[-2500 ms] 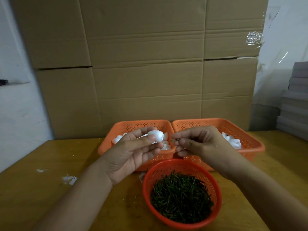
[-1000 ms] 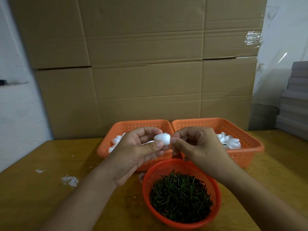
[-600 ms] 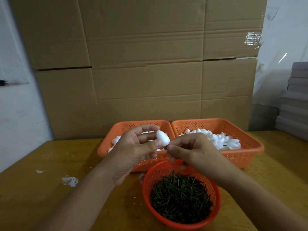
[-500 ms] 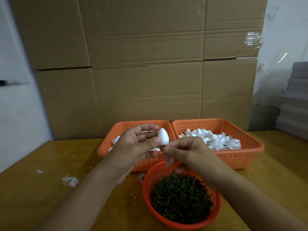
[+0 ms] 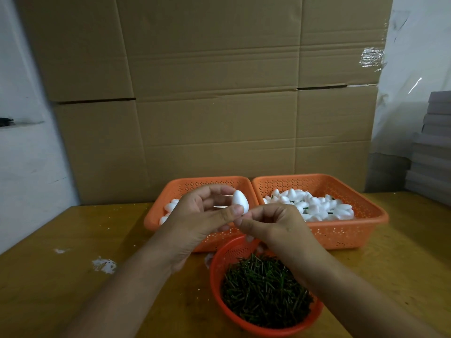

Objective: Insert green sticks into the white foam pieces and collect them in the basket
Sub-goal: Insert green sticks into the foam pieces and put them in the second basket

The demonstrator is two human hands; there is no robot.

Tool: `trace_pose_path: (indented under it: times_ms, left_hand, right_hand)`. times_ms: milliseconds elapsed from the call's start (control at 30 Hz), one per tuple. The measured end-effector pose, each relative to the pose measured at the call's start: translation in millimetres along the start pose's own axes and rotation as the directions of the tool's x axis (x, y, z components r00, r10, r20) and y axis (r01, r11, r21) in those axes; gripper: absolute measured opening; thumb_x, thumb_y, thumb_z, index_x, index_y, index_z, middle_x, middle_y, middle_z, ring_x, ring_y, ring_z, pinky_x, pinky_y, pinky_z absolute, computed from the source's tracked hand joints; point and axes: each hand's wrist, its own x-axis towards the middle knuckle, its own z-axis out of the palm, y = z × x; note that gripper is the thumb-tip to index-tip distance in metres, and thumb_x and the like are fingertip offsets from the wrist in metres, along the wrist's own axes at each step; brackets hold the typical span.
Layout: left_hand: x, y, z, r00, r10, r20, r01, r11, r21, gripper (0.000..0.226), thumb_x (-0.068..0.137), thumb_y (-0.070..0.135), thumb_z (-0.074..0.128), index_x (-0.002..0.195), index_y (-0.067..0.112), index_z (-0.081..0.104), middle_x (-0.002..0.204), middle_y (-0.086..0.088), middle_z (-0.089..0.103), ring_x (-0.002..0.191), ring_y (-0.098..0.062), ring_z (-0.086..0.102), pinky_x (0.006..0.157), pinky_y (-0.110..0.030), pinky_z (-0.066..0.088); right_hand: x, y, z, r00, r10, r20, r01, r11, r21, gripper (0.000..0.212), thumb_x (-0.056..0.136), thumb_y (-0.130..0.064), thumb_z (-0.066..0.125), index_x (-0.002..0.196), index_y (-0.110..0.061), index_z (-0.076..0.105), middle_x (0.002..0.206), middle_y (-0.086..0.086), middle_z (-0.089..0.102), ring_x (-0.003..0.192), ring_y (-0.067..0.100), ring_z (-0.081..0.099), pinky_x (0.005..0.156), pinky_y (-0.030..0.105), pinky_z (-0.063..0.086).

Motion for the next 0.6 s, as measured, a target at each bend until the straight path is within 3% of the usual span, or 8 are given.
trace_pose_path:
  times_ms: [200,400,600]
  left_hand:
    - [-0.3,-0.5,-2.4,0.999,-0.006,0.034,0.006,1.0,-0.004,0.038,0.074,0.032,0.082,0.109,0.024,0.073,0.108,-0.004,0.077,0.094,-0.014,0.073,0.073,-0.022,0.057]
    - [0.0,0.5,-5.7,0.995,-0.014,0.1,0.019,0.998,-0.054,0.044,0.068,0.04,0.082,0.11,0.028,0.075,0.114,-0.006,0.075,0.096,-0.015,0.072,0.077,-0.025,0.056]
    - [0.2,3.0,-4.7,0.996,-0.002,0.094,0.011,0.995,-0.096,0.043,0.07,0.037,0.083,0.111,0.03,0.074,0.117,-0.008,0.074,0.099,-0.016,0.072,0.074,-0.023,0.056]
  right_hand:
    - [-0.4,-2.4,-1.9,0.999,-0.022,0.049,0.024,0.999,-0.046,0.017,0.09,-0.015,0.071,0.075,-0.007,0.076,0.061,0.007,0.066,0.051,0.012,0.055,0.047,0.021,0.045]
    - [-1.4,-5.6,-3.0,0.986,0.0,0.164,0.005,1.0,-0.031,0.022,0.096,-0.013,0.062,0.078,-0.012,0.075,0.075,0.003,0.071,0.067,0.011,0.064,0.053,0.022,0.048]
    - [-0.7,-4.4,-2.0,0.995,-0.036,0.095,0.039,0.999,-0.028,0.02,0.094,-0.018,0.066,0.075,-0.017,0.074,0.065,-0.001,0.068,0.057,0.005,0.061,0.049,0.021,0.047]
